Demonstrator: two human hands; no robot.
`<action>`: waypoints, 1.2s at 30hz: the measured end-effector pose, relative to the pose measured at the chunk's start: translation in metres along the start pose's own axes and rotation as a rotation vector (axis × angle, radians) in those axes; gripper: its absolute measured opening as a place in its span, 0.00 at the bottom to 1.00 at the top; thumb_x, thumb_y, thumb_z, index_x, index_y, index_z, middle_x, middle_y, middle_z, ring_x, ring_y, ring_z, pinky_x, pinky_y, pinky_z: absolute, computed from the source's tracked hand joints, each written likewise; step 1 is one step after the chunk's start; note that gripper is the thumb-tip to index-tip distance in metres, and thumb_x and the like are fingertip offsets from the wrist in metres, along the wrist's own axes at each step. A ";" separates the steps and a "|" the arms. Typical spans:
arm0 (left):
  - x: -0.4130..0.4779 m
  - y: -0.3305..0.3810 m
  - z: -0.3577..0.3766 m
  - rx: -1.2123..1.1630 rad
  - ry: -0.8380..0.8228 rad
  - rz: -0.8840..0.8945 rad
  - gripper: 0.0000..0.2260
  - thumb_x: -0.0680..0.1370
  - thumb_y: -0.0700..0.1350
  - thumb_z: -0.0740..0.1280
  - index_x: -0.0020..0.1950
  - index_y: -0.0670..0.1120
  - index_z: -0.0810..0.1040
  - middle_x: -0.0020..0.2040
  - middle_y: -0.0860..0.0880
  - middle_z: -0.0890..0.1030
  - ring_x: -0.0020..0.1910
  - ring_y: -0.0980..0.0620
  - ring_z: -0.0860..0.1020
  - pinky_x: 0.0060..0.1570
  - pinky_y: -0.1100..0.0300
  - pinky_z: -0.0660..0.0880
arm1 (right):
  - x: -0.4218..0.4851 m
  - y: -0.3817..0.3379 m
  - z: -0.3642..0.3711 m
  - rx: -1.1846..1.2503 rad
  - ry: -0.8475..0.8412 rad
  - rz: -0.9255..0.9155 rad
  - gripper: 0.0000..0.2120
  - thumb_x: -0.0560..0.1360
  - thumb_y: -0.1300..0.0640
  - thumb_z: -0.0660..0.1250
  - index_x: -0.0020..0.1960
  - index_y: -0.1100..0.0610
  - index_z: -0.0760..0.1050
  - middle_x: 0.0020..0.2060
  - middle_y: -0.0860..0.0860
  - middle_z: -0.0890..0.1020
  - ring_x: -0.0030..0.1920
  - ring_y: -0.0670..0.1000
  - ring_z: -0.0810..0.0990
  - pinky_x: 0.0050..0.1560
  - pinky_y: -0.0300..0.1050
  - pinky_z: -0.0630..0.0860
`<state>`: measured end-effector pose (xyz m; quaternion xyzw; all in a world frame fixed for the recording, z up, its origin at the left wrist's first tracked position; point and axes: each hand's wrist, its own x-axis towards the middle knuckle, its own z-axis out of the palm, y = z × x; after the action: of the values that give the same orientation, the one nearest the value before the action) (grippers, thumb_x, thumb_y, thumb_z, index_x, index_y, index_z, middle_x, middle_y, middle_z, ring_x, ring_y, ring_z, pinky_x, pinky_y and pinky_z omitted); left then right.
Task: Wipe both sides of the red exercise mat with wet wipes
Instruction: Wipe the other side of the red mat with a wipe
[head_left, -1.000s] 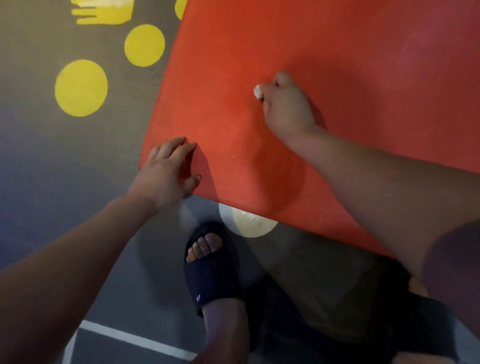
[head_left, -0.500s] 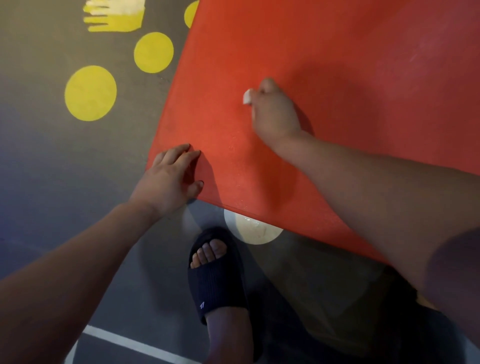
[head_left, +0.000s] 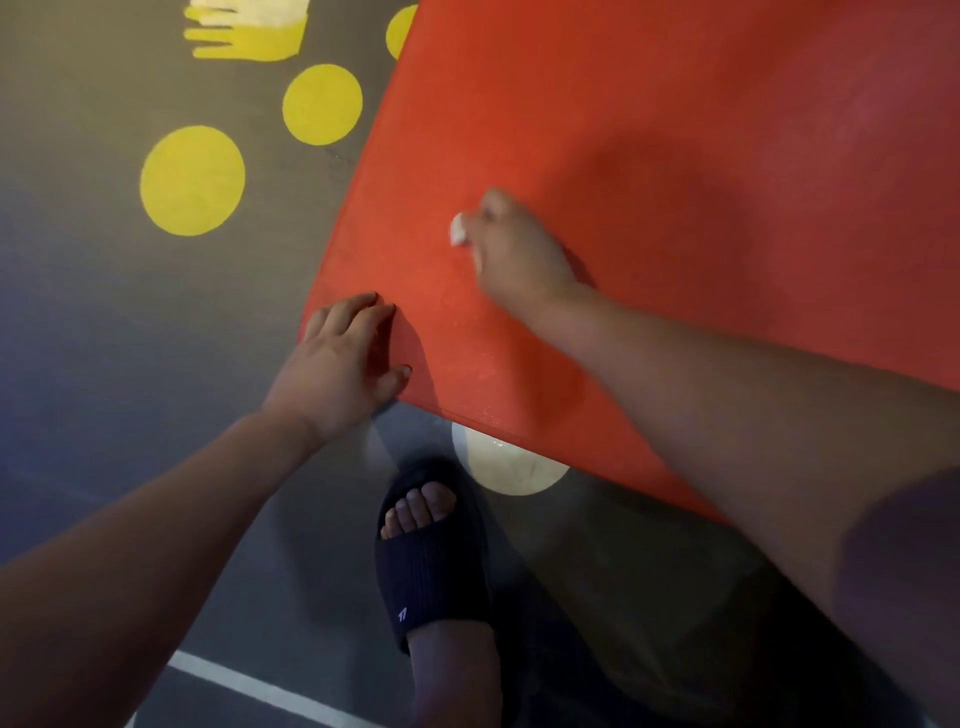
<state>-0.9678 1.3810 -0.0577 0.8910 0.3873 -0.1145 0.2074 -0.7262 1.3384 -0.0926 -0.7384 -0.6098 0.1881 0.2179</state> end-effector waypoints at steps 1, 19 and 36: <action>0.000 0.000 0.001 -0.011 0.000 -0.004 0.39 0.69 0.64 0.61 0.74 0.42 0.71 0.74 0.42 0.70 0.70 0.37 0.68 0.73 0.46 0.65 | -0.017 -0.011 0.007 0.041 -0.092 -0.151 0.13 0.75 0.61 0.57 0.51 0.57 0.80 0.45 0.58 0.74 0.41 0.58 0.75 0.40 0.49 0.66; -0.019 0.008 0.011 0.007 0.020 -0.059 0.30 0.73 0.47 0.59 0.74 0.38 0.69 0.73 0.36 0.67 0.69 0.30 0.65 0.73 0.40 0.60 | -0.127 -0.023 0.022 -0.016 -0.272 -0.512 0.16 0.71 0.71 0.68 0.58 0.62 0.77 0.43 0.55 0.74 0.41 0.54 0.72 0.38 0.48 0.68; -0.027 0.025 0.022 0.094 -0.062 -0.033 0.36 0.69 0.55 0.53 0.76 0.41 0.65 0.74 0.37 0.65 0.71 0.32 0.63 0.73 0.40 0.60 | -0.158 0.001 -0.020 -0.083 -0.346 -0.488 0.24 0.78 0.48 0.49 0.62 0.57 0.77 0.54 0.55 0.76 0.54 0.57 0.75 0.51 0.48 0.70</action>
<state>-0.9687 1.3376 -0.0606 0.8892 0.3897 -0.1635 0.1755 -0.7440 1.1813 -0.0745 -0.5353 -0.8045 0.2279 0.1191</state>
